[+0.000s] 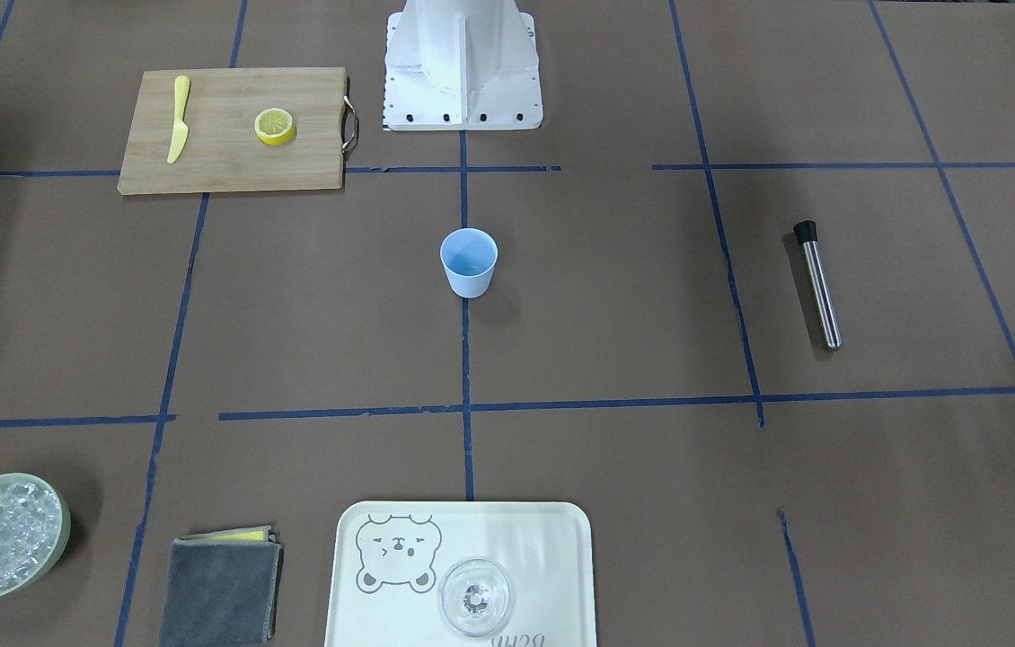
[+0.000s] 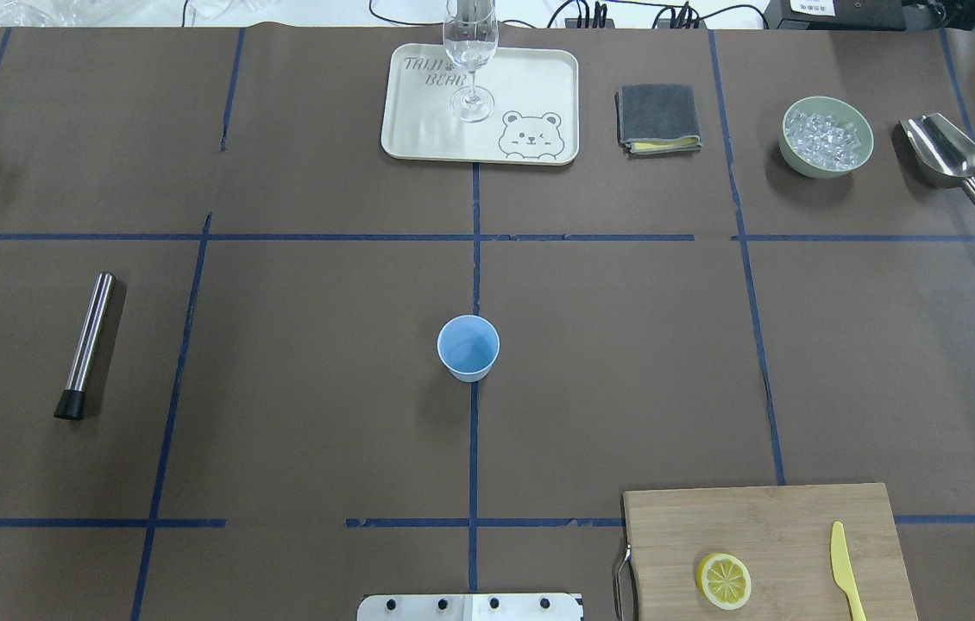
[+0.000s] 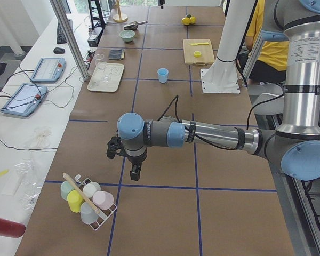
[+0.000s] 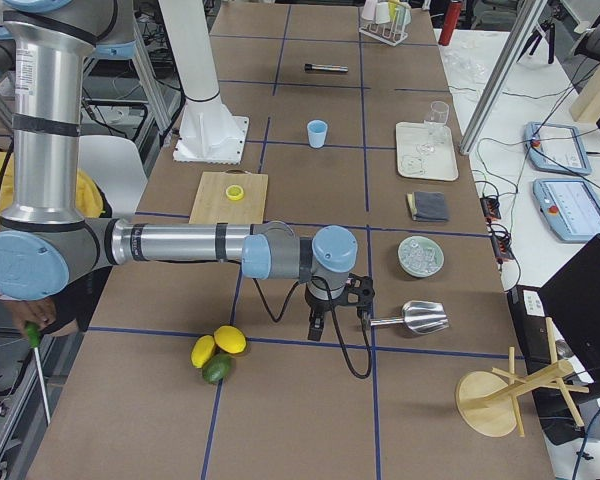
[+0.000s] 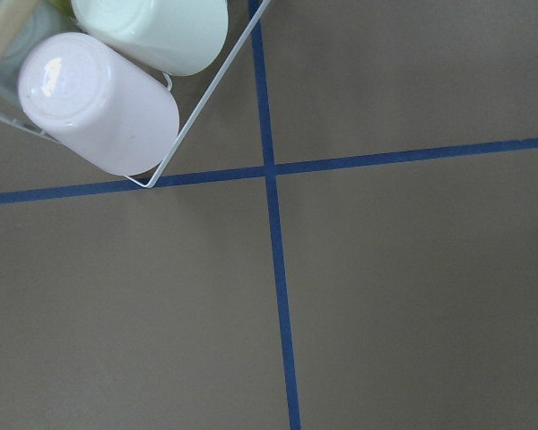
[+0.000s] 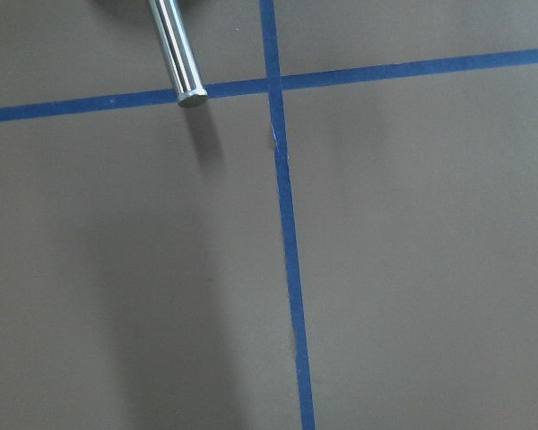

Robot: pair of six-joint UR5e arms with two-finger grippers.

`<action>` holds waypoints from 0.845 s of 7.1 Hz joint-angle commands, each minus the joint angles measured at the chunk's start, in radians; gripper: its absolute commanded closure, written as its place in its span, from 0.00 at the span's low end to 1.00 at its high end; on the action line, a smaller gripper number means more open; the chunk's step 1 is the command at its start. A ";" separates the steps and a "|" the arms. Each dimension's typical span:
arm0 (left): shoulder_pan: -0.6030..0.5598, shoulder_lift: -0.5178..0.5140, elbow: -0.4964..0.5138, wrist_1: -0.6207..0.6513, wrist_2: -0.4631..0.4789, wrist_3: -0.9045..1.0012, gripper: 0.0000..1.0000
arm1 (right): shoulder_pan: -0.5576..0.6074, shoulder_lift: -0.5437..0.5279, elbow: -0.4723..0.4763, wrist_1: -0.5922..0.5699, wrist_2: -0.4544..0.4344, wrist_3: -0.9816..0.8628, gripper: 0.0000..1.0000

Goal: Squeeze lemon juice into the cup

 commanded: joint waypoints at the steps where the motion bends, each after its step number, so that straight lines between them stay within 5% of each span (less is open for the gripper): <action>1: 0.004 0.004 0.005 -0.004 -0.004 0.003 0.00 | -0.002 -0.021 -0.013 0.100 -0.002 -0.001 0.00; 6: 0.004 0.016 0.004 -0.001 -0.005 0.000 0.00 | -0.015 -0.064 0.002 0.210 0.012 0.002 0.00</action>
